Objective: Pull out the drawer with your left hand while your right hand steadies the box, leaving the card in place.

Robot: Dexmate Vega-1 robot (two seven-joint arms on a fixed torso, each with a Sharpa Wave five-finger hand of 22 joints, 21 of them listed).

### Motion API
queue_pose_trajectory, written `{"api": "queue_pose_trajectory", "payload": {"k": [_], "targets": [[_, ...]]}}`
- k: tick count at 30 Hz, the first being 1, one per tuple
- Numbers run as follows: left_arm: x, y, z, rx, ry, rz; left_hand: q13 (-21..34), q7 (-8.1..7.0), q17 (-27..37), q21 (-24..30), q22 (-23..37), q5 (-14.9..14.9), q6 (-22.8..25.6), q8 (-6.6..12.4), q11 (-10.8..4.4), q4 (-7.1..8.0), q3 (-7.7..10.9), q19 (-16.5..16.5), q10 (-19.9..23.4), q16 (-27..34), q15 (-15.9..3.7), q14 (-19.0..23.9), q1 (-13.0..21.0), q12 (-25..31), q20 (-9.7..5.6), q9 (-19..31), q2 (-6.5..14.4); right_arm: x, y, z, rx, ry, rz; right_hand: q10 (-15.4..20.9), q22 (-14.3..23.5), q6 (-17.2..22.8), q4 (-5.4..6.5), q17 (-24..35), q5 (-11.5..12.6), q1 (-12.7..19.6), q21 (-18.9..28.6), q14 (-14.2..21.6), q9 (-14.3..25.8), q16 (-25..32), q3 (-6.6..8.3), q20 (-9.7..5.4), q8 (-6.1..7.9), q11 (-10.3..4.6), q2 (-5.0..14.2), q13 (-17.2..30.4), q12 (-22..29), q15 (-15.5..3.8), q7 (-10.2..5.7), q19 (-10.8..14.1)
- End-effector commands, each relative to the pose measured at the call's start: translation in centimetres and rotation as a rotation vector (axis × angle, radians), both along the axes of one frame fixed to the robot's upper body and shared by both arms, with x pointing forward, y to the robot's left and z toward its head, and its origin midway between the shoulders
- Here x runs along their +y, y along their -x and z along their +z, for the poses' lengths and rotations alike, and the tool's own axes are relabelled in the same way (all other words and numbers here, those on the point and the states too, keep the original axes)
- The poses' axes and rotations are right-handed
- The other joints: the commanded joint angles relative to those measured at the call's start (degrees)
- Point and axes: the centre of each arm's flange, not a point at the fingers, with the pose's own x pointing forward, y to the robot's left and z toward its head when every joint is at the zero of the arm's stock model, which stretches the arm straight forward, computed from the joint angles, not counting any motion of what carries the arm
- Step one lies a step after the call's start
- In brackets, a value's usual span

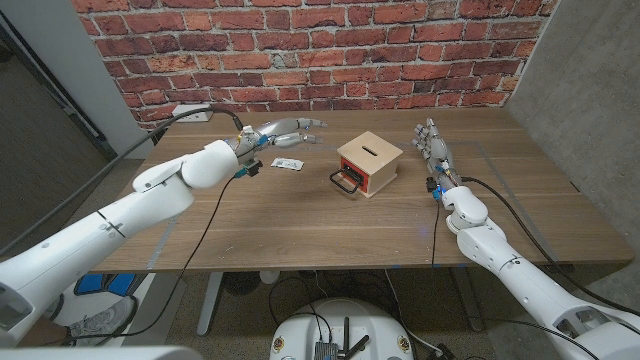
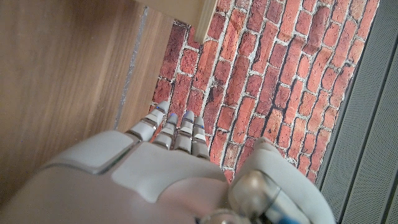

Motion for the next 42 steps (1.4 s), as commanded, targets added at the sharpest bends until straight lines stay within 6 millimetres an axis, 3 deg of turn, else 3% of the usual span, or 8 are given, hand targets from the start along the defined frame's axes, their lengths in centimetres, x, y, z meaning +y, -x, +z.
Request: {"api": "queue_pose_trajectory", "payload": {"k": [1,7,14,20,22,34,42], "targets": [[-1.2,0.7,0.8,-0.004,-0.151,0.021,0.2,-1.40,0.1,0.0,0.1,0.7,-0.7,-0.12,-0.46,-0.74,0.98,0.5,-0.6,-0.1,-9.26,-0.1,3.2,-0.5,-6.28,0.1,-0.5,-0.1,0.2,-0.4,0.001,-0.011,-0.009,-0.3,0.1,0.3,-0.11,0.1,0.2,0.4,-0.3,-0.1,0.1,0.0,0.48,0.04,-0.11,0.05,0.54,0.0,-0.2,-0.11,-0.03,0.1],[-1.9,0.6,1.7,-0.011,-0.256,0.038,0.2,-2.68,0.1,0.0,0.0,0.9,-0.7,0.23,-0.94,-0.90,1.74,0.9,-1.2,0.0,-9.75,0.5,7.1,-0.7,-6.21,0.1,-1.9,-0.1,0.2,-0.4,0.007,-0.011,-0.013,-0.4,0.1,0.4,-0.12,0.0,0.2,0.4,-0.3,-0.2,0.1,0.0,0.59,0.11,-0.09,0.12,0.58,0.0,-0.2,-0.15,-0.07,0.2],[-2.8,0.4,2.4,-0.043,-0.367,0.064,0.2,-2.88,0.1,-0.1,0.0,1.0,0.1,0.53,-1.65,-0.85,2.20,1.3,-0.9,0.0,-9.97,0.8,12.1,-0.5,-6.36,0.2,-4.0,-0.1,0.3,-0.5,0.010,-0.015,-0.020,-0.4,0.1,0.5,-0.15,-0.2,0.2,0.4,-0.3,-0.2,0.1,0.1,0.68,0.09,-0.08,0.20,0.60,-0.1,-0.2,-0.14,-0.16,0.2],[-3.7,0.3,2.6,-0.084,-0.441,0.078,0.2,-2.89,0.2,0.0,0.0,1.0,0.9,0.61,-1.81,-0.64,2.03,2.0,0.5,0.0,-10.10,1.7,19.9,-0.2,-6.40,0.2,-6.9,0.0,0.2,-0.5,0.011,-0.029,-0.022,-0.4,0.1,0.7,-0.17,-0.3,0.1,0.4,-0.3,-0.1,0.2,0.1,0.77,0.11,-0.02,0.16,0.62,-0.1,-0.2,-0.14,-0.12,0.3],[-3.9,0.2,2.5,-0.095,-0.462,0.082,0.2,-2.91,0.2,0.0,0.1,1.1,1.4,0.55,-1.93,-0.26,1.23,2.4,1.0,0.0,-10.12,2.3,24.0,-0.4,-6.34,0.3,-8.4,0.1,0.0,-0.4,0.011,-0.023,-0.023,-0.4,0.1,0.8,-0.17,-0.3,0.1,0.4,-0.3,-0.1,0.2,0.1,0.81,0.16,0.01,0.16,0.63,-0.2,-0.2,-0.16,-0.18,0.3],[-5.1,-0.2,1.4,-0.161,-0.572,0.117,0.1,-2.82,0.2,0.0,0.1,1.3,4.4,0.89,-1.97,-0.25,-0.18,3.3,3.9,0.1,-10.22,4.1,29.5,-0.1,-7.52,0.3,-9.3,0.2,-0.2,-0.3,0.016,-0.030,-0.026,-0.4,0.1,0.9,-0.17,-0.6,0.1,0.3,-0.3,-0.1,0.2,0.2,1.02,0.14,0.01,0.22,0.73,-0.2,-0.1,-0.18,-0.16,0.4],[-5.6,-0.4,0.3,-0.221,-0.623,0.134,0.1,-2.64,0.2,0.2,0.1,1.2,7.1,1.07,-2.03,0.07,-2.22,4.5,6.2,0.2,-10.30,6.2,32.3,-0.1,-8.46,0.3,-9.6,0.1,-0.4,-0.4,0.014,-0.041,-0.033,-0.3,0.1,1.1,-0.19,-0.8,0.1,0.3,-0.3,-0.1,0.2,0.2,1.17,0.16,0.04,0.22,0.76,-0.3,-0.1,-0.20,-0.23,0.4]]}}
